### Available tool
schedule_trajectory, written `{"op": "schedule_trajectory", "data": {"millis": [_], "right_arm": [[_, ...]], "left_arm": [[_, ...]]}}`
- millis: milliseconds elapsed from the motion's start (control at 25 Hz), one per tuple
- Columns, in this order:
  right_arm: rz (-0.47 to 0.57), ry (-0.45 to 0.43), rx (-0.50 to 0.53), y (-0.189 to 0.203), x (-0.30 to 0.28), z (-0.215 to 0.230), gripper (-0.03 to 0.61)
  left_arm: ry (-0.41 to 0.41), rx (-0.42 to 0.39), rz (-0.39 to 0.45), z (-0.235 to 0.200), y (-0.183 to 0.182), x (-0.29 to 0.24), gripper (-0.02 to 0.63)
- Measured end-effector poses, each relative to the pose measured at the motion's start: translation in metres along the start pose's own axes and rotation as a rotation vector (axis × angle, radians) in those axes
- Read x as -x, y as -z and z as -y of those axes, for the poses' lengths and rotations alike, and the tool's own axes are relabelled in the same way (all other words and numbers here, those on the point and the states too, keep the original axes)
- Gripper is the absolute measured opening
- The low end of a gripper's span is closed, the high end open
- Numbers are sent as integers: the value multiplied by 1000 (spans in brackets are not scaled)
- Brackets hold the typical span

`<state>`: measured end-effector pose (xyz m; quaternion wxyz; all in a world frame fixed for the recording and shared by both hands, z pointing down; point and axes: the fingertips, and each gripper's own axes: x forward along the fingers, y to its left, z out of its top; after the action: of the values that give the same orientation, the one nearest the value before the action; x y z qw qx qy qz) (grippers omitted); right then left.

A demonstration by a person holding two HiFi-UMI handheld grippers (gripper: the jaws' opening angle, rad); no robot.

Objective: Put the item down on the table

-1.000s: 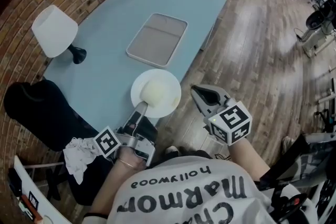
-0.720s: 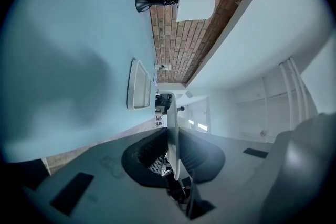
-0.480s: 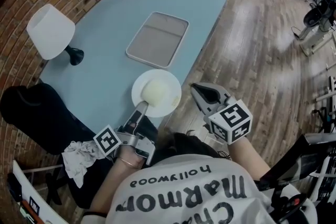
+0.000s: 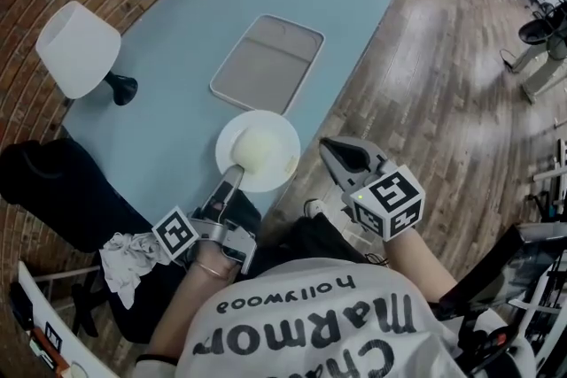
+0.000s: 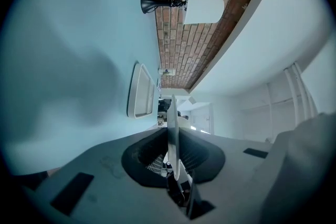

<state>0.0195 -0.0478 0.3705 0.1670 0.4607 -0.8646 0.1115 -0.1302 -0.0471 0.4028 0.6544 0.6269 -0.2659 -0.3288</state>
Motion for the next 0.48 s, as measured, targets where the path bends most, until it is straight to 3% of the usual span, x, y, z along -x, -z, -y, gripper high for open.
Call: {"op": "schedule_trajectory", "data": {"millis": [280, 480], "right_arm": [[-42, -69, 20, 2, -21, 29, 11], [-51, -107, 32, -3, -36, 59, 11]], "left_arm": [[-51, 6, 53, -15, -5, -23, 38], [-45, 17, 97, -17, -5, -49, 38]]}}
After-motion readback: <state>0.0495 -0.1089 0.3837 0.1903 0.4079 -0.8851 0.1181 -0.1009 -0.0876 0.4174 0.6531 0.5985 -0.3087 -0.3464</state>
